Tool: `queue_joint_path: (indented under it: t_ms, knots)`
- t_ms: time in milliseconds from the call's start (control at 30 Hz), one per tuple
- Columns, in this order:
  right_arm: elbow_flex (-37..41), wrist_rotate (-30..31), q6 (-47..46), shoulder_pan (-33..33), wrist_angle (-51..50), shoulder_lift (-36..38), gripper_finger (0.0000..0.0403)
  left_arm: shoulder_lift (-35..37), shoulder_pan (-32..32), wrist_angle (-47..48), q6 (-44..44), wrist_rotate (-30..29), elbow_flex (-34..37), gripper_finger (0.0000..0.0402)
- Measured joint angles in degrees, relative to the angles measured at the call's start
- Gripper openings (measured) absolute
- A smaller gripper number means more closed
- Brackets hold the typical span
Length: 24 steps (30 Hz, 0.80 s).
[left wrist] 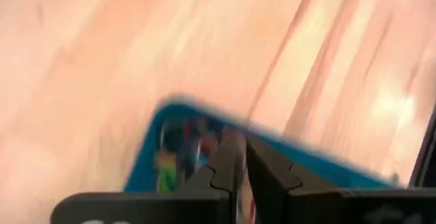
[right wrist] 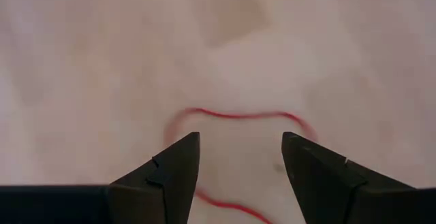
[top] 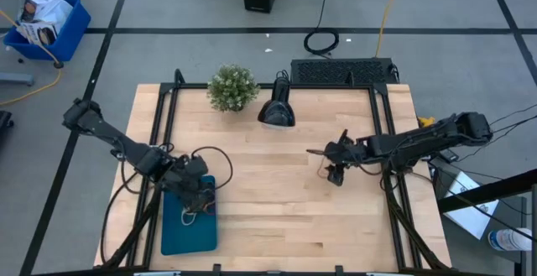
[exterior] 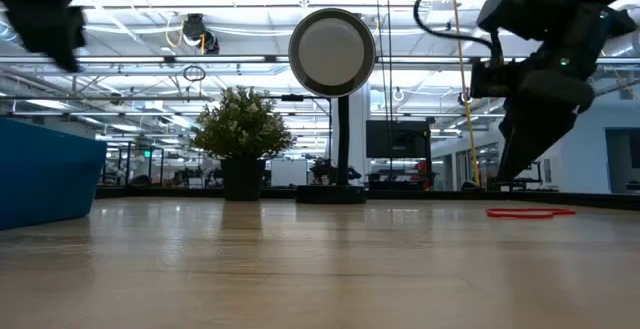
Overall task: Pick and place rubber bands into bin
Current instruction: Put the red rubber band into the blue bin
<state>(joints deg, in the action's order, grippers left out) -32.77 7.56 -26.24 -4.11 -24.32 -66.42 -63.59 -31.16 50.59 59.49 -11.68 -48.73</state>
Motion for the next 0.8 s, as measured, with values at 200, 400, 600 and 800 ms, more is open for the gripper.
queue_joint_path:
  t_ms: [200, 400, 600, 800]
  knots:
    - [-3.26, 1.42, -2.51, 4.95, -6.90, 0.01, 0.0203, 1.08, 0.00, -10.74, -13.36, -8.40, 0.00, 0.0037]
    - [-4.82, 1.65, -11.68, 10.48, -16.11, -0.01, 0.0204, 1.07, 0.00, -20.24, -25.97, -9.47, -0.02, 0.0037]
    - [-3.71, 1.80, -15.37, 12.34, -21.56, -0.03, 0.0204, 1.07, 0.00, -22.47, -29.07, -9.47, -0.02, 0.0037]
    - [0.89, -0.63, -16.66, 12.34, -15.00, -0.08, 0.0203, 1.07, 0.00, -22.49, -29.05, -9.46, -0.02, 0.0037]
